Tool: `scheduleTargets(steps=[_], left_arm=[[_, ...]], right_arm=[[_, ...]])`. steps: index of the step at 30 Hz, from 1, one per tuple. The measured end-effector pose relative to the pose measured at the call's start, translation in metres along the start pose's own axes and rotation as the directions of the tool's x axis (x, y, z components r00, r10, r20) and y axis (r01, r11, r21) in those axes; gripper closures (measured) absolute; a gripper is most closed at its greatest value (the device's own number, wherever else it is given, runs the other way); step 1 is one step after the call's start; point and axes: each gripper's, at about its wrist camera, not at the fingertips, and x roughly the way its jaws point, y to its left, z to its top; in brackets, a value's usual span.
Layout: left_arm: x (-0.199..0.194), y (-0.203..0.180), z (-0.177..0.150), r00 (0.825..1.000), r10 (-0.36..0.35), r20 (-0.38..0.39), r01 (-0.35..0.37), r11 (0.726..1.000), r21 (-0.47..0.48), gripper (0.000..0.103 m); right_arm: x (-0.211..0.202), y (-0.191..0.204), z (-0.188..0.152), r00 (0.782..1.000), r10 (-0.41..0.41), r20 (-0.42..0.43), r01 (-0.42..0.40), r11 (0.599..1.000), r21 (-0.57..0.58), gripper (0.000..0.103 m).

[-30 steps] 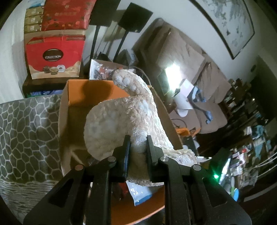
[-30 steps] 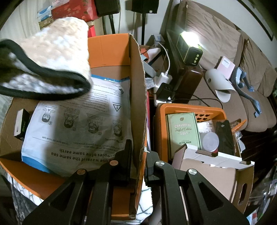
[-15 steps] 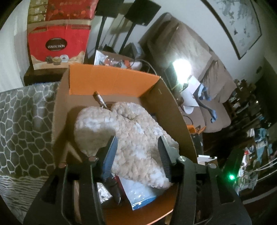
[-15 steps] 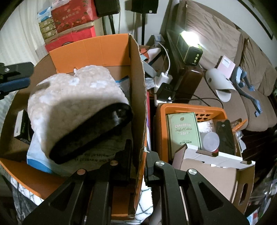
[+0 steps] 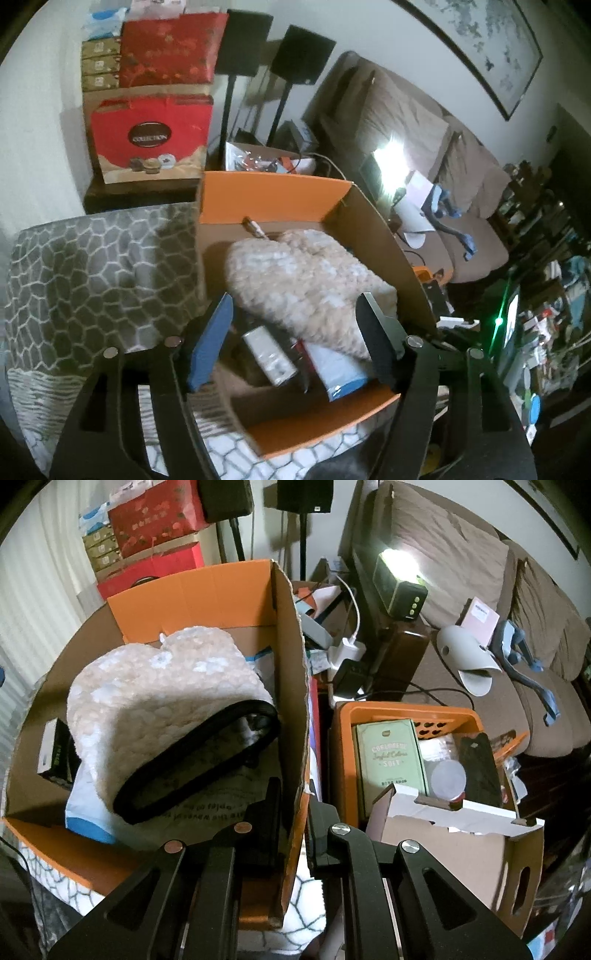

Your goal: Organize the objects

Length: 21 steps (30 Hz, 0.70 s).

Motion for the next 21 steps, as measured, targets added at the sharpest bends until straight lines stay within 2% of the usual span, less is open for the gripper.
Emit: scheduleTargets(steps=[7, 9, 10, 15, 18, 21], left_arm=[[-0.022, 0.021, -0.018, 0.999, 0.044, 0.030, -0.044, 0.999, -0.011, 0.036], [-0.027, 0.027, -0.024, 0.999, 0.042, 0.033, -0.042, 0.999, -0.016, 0.027], [-0.029, 0.030, -0.027, 0.999, 0.041, 0.037, -0.040, 0.999, -0.018, 0.015], [-0.041, 0.039, -0.042, 0.997, 0.057, 0.060, -0.056, 0.998, -0.025, 0.012], [-0.051, 0.040, -0.048, 0.994, 0.078, 0.081, -0.077, 0.997, -0.021, 0.012], [-0.061, 0.041, -0.054, 0.990, 0.095, 0.100, -0.093, 0.995, -0.021, 0.009]], right_arm=[[-0.017, 0.005, -0.003, 0.999, -0.032, 0.031, 0.033, 0.999, -0.011, 0.091], [-0.025, 0.006, -0.004, 0.998, -0.041, 0.046, 0.042, 0.999, -0.009, 0.090], [-0.030, 0.007, -0.005, 0.997, -0.046, 0.056, 0.047, 0.999, -0.008, 0.089], [-0.053, 0.016, -0.009, 0.993, -0.051, 0.106, 0.053, 0.998, -0.014, 0.084], [-0.069, 0.027, -0.012, 0.990, -0.019, 0.142, 0.024, 0.999, -0.028, 0.083], [-0.083, 0.039, -0.013, 0.984, 0.003, 0.176, 0.005, 0.999, -0.047, 0.072]])
